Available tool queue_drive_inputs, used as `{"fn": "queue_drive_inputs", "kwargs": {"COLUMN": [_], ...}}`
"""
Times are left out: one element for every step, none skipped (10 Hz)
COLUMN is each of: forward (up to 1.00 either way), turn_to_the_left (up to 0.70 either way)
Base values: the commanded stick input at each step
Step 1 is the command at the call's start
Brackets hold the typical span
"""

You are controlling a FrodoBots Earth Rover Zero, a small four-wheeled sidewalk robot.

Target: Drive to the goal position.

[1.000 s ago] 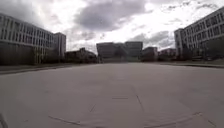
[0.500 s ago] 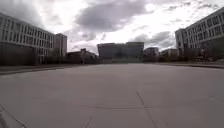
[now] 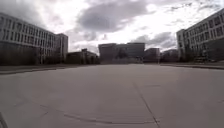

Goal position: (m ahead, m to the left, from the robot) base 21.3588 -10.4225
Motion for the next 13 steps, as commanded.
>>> {"fn": "queue_drive_inputs", "kwargs": {"forward": [0.70,0.70,0.70,0.70,0.70,0.70,0.70,0.70,0.70,0.70,0.70,0.70,0.70], "turn_to_the_left": [0.01,0.01,0.01,0.01,0.01,0.01,0.01,0.01,0.01,0.01,0.01,0.01,0.01]}}
